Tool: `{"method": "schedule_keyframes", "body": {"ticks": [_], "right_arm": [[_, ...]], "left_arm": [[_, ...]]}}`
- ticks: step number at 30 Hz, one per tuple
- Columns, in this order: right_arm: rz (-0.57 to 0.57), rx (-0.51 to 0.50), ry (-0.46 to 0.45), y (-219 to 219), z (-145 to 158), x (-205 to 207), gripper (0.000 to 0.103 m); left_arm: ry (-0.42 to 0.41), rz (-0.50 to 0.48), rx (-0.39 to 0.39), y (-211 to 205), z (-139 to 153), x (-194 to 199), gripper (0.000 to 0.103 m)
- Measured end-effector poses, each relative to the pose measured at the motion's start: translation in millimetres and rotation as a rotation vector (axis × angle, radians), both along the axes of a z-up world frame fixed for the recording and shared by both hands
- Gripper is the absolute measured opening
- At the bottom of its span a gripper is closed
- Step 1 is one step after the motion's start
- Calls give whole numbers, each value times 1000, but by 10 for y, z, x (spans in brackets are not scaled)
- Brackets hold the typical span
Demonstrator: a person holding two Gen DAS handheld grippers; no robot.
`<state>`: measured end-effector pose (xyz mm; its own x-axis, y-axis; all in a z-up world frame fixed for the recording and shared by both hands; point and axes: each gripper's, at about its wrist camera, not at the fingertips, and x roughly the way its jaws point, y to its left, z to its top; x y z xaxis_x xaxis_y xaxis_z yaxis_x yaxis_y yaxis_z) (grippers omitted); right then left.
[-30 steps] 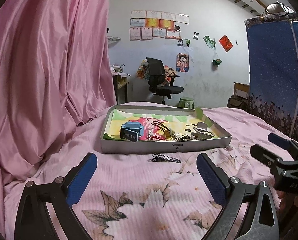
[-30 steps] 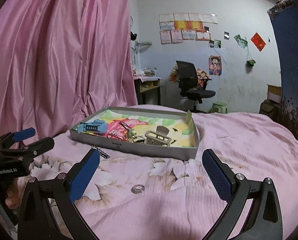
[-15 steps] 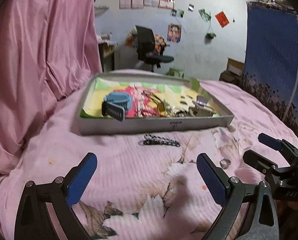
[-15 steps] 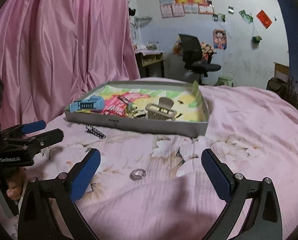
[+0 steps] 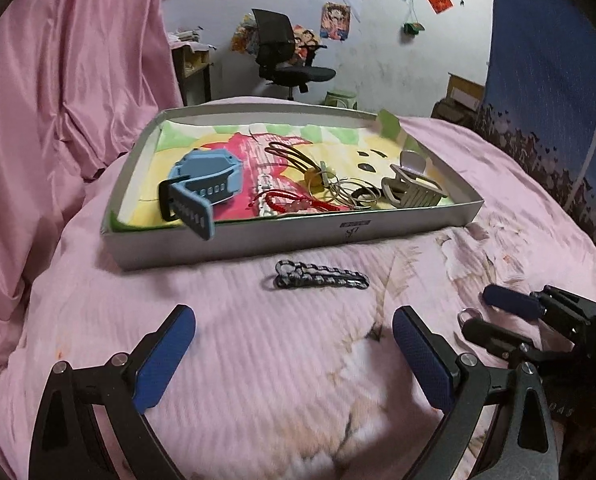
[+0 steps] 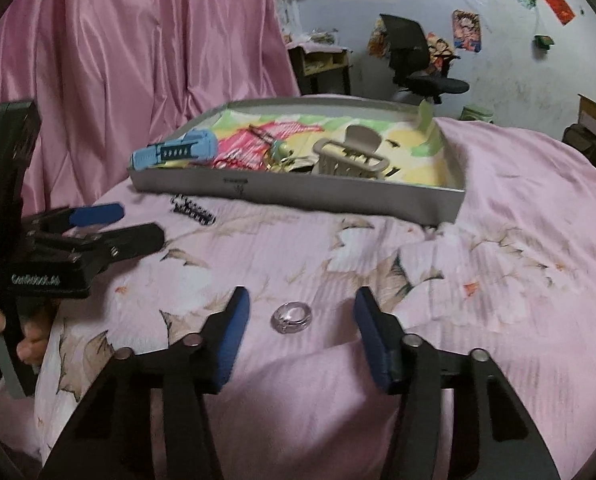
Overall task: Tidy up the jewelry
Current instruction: 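Grasp black chain bracelet with left tool while right tool grasps silver ring, then carry chain bracelet with left tool while right tool carries silver ring to tray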
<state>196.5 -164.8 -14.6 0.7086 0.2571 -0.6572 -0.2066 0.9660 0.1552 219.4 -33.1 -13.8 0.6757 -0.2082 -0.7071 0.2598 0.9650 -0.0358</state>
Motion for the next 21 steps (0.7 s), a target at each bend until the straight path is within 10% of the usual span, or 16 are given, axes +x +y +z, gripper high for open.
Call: {"method": "schedule_keyframes", "body": {"ticks": [21], "right_arm": [[17,26,74,92,-128,69,26]], "left_arm": [[57,-83,88,-288,-111,311,58]]}}
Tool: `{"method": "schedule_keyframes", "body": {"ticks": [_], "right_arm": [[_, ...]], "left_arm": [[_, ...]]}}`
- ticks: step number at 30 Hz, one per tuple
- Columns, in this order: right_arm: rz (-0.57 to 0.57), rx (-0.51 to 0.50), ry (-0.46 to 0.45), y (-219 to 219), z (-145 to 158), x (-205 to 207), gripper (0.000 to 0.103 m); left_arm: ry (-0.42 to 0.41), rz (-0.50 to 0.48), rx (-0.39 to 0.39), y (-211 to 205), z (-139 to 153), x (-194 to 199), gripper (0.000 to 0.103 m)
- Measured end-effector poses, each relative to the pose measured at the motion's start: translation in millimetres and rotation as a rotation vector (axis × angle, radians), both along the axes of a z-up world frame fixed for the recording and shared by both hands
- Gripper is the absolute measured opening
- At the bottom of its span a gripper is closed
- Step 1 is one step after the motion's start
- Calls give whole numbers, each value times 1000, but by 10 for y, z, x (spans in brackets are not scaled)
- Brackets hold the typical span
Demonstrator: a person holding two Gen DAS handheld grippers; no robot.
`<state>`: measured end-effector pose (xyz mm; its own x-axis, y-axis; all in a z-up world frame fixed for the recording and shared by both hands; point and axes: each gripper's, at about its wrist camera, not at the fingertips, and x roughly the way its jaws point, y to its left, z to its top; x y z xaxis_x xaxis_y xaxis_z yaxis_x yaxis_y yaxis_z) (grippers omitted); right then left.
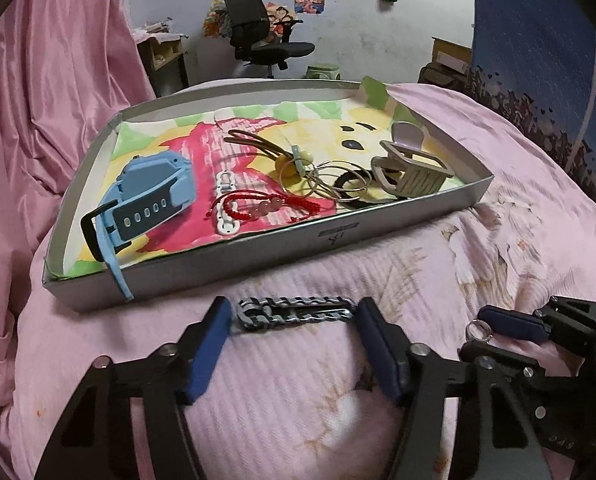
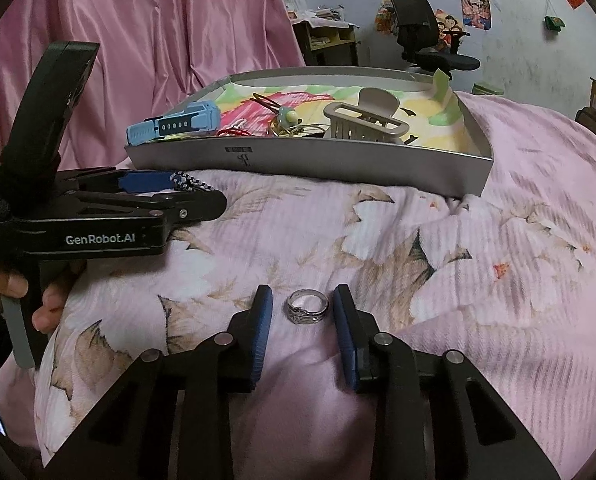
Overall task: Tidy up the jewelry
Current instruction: 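Carry chain bracelet with left tool while right tool carries silver ring to tray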
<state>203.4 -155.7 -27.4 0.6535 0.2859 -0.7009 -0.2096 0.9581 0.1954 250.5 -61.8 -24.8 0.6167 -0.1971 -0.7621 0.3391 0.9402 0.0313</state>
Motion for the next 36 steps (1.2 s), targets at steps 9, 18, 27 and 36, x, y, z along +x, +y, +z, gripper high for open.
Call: {"method": "schedule_keyframes", "body": {"ticks": [9,18,27,36], "right_arm": [[-1,3,-21,2,1,-25,19],[-2,16,-50,-32,21,-80,19],[-1,18,-48,-35,25,-84,19],[-1,18,-49,-34,26,-86,19]], "left_arm": [[-59,-12,17,-22,5,-169,56],[-99,-21,8,-9,31,-300,56],[-53,-41,18,-48,-33,-276,57],[-31,-44,12,-34,-57,-244,56]]}}
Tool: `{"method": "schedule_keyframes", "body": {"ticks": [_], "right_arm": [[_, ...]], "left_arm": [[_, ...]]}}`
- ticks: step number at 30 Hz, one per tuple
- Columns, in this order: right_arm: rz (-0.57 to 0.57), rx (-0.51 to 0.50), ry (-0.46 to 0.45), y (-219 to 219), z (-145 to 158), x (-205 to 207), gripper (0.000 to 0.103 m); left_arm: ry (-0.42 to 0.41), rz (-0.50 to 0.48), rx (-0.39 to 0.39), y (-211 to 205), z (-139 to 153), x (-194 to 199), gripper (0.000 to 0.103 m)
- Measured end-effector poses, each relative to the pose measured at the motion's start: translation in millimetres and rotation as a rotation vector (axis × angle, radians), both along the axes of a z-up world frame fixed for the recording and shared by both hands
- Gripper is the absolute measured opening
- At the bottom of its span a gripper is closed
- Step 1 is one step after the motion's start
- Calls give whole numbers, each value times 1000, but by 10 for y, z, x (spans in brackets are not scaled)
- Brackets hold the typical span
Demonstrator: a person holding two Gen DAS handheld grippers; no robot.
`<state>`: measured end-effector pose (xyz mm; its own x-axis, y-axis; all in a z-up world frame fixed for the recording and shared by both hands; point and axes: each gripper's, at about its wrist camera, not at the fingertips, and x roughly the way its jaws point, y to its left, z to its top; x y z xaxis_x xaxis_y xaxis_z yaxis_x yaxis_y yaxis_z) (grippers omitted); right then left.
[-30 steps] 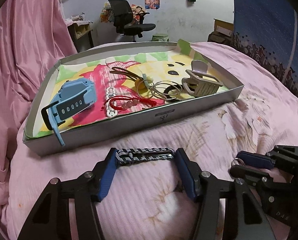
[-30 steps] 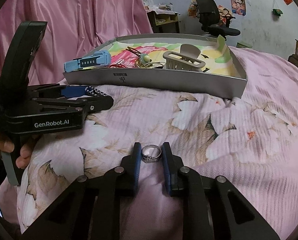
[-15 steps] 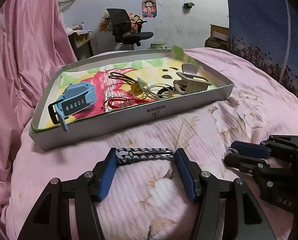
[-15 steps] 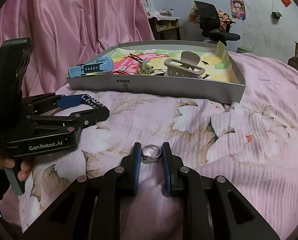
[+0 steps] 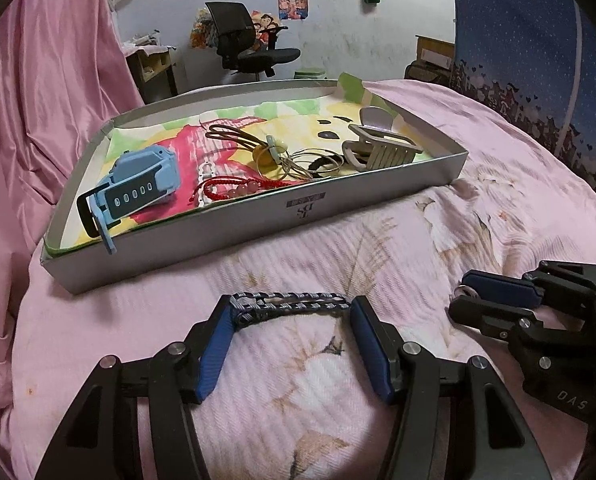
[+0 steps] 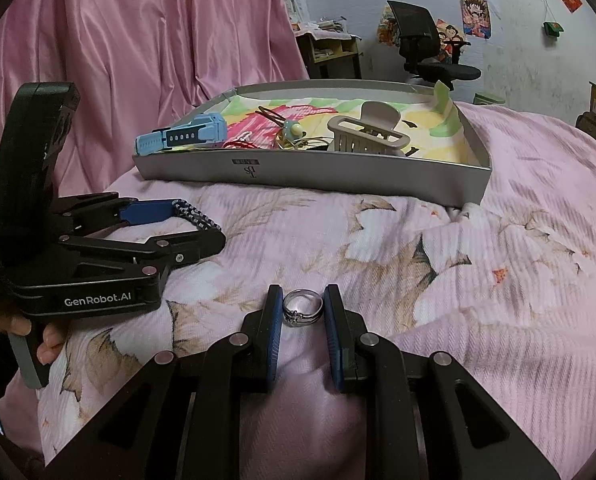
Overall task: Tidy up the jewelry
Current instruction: 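Carry chain bracelet with left tool while right tool carries silver ring to tray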
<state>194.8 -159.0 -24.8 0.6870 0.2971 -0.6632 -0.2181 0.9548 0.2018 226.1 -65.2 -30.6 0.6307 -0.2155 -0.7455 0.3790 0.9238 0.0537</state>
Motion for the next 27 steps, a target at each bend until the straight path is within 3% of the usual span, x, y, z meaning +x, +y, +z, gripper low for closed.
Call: {"method": "schedule_keyframes", "body": {"ticks": [6,15,23,27], "right_arm": [[1,16,-16,-26,28,-14,19],[-19,63,-87,-152,210,-22,19],[-53,72,-185,-250,483,299,19],[-80,76,-211,-291,553,515,19]], "left_arm": [[-36,-14,-42,47,76,-70,56],[-159,-5,-130,156,335,-218,56],[-225,59,-163,149,550,16,56],[-192,99,-169,143,530,241,56]]}}
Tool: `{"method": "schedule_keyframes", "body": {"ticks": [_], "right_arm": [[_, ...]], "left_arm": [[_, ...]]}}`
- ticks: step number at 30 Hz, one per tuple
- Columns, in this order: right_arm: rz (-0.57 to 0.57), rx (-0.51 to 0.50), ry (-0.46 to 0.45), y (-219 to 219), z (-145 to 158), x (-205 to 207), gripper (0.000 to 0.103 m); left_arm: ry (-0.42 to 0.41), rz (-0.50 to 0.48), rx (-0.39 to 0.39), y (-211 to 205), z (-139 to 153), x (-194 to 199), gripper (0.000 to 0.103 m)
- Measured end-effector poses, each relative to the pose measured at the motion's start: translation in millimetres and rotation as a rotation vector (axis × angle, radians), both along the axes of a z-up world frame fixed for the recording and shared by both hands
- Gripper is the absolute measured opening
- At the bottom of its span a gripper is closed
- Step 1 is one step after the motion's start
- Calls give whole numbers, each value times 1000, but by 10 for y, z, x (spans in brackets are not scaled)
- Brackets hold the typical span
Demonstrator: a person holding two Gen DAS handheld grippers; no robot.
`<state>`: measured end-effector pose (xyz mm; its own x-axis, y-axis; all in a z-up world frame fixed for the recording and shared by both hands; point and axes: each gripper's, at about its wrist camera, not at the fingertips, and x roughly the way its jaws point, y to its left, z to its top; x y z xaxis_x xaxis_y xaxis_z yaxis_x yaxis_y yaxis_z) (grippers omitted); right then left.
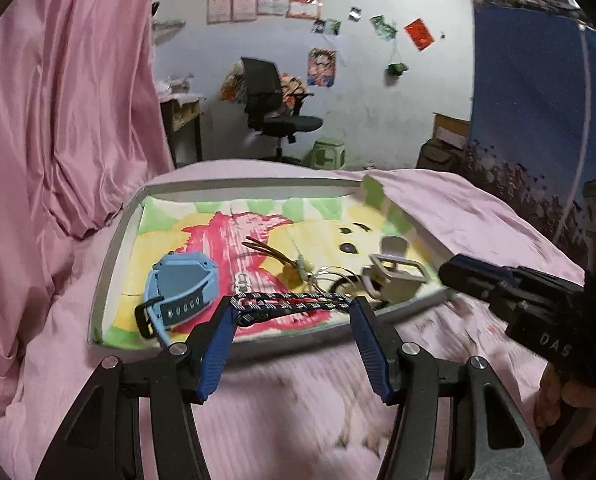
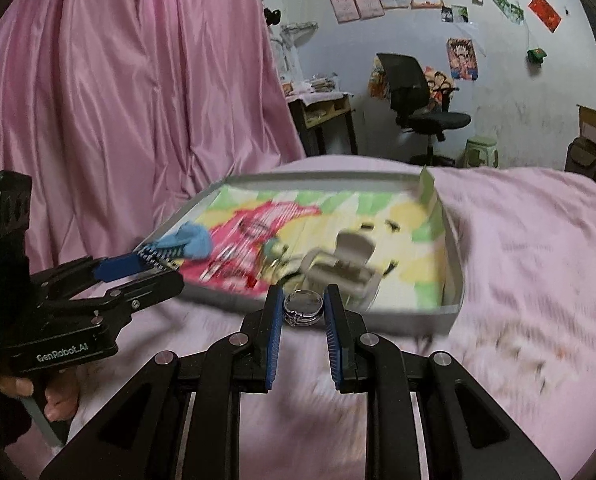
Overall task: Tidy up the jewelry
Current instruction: 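Carry chain bracelet with left tool while right tool carries silver ring to tray, then open left tool to drop chain bracelet while right tool drops the ring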
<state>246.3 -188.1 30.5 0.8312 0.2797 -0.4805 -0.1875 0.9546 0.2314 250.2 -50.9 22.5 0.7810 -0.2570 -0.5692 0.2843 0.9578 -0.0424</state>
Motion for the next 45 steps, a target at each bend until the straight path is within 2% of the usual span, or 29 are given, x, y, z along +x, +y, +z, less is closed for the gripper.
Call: {"method": "schedule_keyframes", "body": {"ticks": [5,13,19,27,31,36,38,40,45], "right_arm": [[-21,9,-3,-39,29,289,19],[-16,-16,53,30,-100,522,19],[-19,4,85,-11,-186,559,19],[-27,15,97,-25,-218,554,20],[-30,20,84,-46,-210,525,32],[-48,23,55,-79,-153,454,33],[-56,21,43,-93,-122,429,34],[-66,20,25,-111,-92,392,41],[-94,13,-25,-141,-12,282,49]], "left_arm": [[73,46,20,-35,-72,281,56],[154,51,92,-171,-228,431,56],[187,51,57,-124,-258,477,56],[188,44,42,-105,-258,470,57],[187,35,18,-72,-245,437,59],[156,33,4,-54,-192,363,63],[129,35,-4,-43,-149,314,70],[104,45,-15,-17,-115,271,74],[63,97,-88,147,-29,181,74]]}}
